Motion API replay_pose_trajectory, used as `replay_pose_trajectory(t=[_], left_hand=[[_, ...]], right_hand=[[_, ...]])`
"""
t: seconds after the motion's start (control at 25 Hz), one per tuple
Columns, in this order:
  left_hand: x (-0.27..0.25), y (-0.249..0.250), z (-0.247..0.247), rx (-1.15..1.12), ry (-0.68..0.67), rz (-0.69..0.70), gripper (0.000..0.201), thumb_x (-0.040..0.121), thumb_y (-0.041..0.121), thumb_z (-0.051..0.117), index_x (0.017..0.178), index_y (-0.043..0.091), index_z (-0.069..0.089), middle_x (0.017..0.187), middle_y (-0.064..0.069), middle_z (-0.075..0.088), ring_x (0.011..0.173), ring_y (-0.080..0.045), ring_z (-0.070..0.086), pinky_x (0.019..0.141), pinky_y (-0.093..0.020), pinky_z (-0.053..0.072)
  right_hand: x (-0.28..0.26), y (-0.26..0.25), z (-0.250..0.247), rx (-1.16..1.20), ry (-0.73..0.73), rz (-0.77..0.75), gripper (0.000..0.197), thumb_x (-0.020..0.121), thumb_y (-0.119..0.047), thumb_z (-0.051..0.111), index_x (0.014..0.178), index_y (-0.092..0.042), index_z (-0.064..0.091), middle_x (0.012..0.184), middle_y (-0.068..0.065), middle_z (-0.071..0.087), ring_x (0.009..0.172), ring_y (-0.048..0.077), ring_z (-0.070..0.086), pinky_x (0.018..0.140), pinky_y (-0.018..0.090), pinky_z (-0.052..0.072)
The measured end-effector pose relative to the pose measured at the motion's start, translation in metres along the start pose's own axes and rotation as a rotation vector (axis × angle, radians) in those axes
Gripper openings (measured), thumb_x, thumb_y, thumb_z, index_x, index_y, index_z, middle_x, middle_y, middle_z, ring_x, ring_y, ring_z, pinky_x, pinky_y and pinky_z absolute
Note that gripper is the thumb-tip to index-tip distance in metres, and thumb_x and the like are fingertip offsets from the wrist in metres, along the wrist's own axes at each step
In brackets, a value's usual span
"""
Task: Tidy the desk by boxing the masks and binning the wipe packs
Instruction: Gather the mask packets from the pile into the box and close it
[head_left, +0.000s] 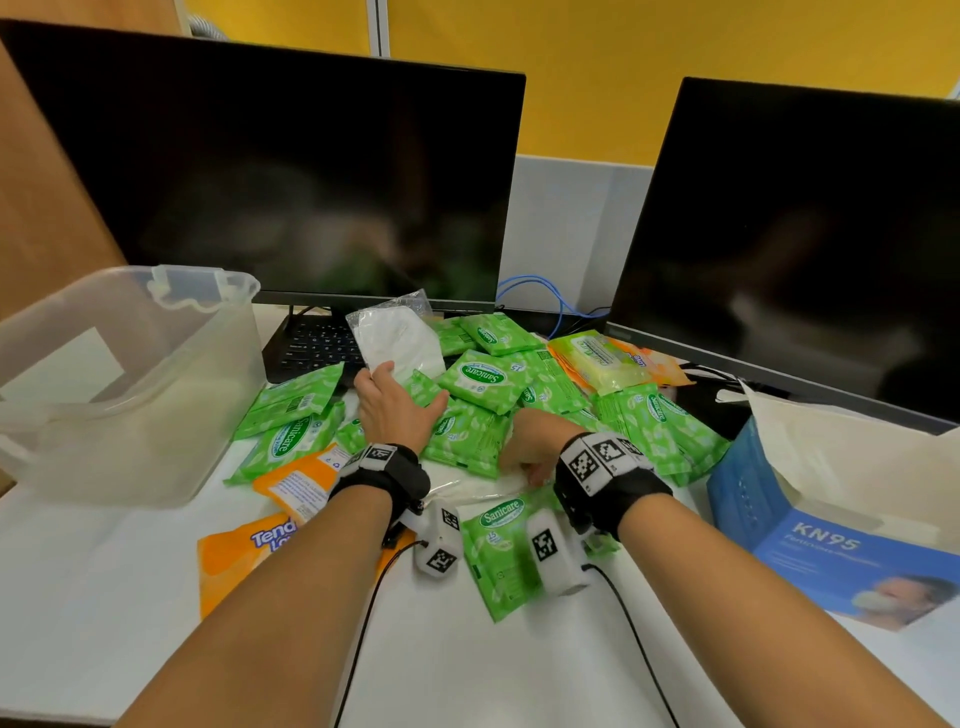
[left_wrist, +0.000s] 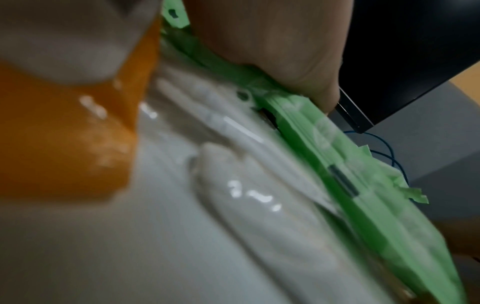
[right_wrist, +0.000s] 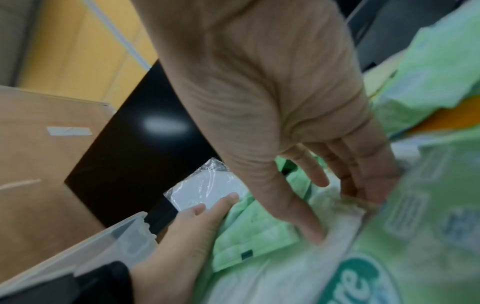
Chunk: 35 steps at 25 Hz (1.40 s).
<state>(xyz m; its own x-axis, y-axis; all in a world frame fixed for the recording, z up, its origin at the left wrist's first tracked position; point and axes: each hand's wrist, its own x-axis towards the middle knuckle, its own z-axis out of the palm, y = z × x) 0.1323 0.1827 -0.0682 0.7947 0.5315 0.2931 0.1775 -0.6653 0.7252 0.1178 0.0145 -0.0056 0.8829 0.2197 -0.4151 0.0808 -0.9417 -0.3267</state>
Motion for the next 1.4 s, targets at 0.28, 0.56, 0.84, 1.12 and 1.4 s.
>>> replay_pose_trajectory(t=[0.28,0.56,0.84,1.12,1.4], left_hand=[[0.005,0.006,-0.007,-0.072,-0.020,-0.062,0.073,0.078,0.038,0.074,0.135,0.006,0.041,0.139,-0.015,0.032,0.122,-0.035,0.044,0.105,-0.044,0.034],[-0.018,0.087,-0.050,-0.280,0.270,0.133,0.034,0.092,0.010,0.053,0.126,0.008,0.051,0.132,-0.012,0.040,0.111,-0.025,0.052,0.105,-0.038,0.034],[-0.057,0.177,-0.078,-0.633,0.054,0.328,0.043,0.092,0.002,0.053,0.133,0.001,0.041,0.141,-0.015,0.023,0.112,-0.019,0.043,0.083,0.001,0.029],[-0.111,0.249,-0.059,-0.703,-0.259,0.419,0.050,0.091,0.012,0.058,0.137,0.007,0.037,0.140,-0.010,0.025,0.121,-0.020,0.042,0.102,-0.017,0.032],[-0.148,0.287,-0.024,-0.752,-0.280,0.454,0.043,0.095,0.008,0.051,0.136,0.008,0.039,0.141,-0.008,0.027,0.071,0.002,0.045,0.079,-0.007,0.035]], right_hand=[[-0.009,0.010,-0.012,0.629,-0.037,0.120,0.028,0.088,0.007,0.055,0.067,-0.007,0.041,0.061,0.007,0.042,0.046,0.015,0.046,0.046,0.024,0.043],[-0.064,0.024,-0.078,0.365,0.560,-0.052,0.036,0.092,-0.011,0.052,0.128,-0.009,0.054,0.116,0.014,0.059,0.103,0.032,0.060,0.086,0.035,0.048],[-0.139,0.060,-0.128,0.395,0.864,-0.173,0.027,0.092,-0.010,0.052,0.117,-0.007,0.063,0.121,0.008,0.061,0.114,0.023,0.055,0.088,0.024,0.043],[-0.207,0.120,-0.151,0.473,0.830,-0.163,0.018,0.089,-0.021,0.061,0.105,-0.014,0.057,0.109,0.005,0.059,0.082,0.015,0.064,0.048,0.017,0.054],[-0.270,0.185,-0.155,0.141,0.977,0.162,0.008,0.088,-0.013,0.054,0.095,-0.014,0.054,0.089,0.006,0.058,0.068,0.021,0.062,0.058,0.032,0.057]])
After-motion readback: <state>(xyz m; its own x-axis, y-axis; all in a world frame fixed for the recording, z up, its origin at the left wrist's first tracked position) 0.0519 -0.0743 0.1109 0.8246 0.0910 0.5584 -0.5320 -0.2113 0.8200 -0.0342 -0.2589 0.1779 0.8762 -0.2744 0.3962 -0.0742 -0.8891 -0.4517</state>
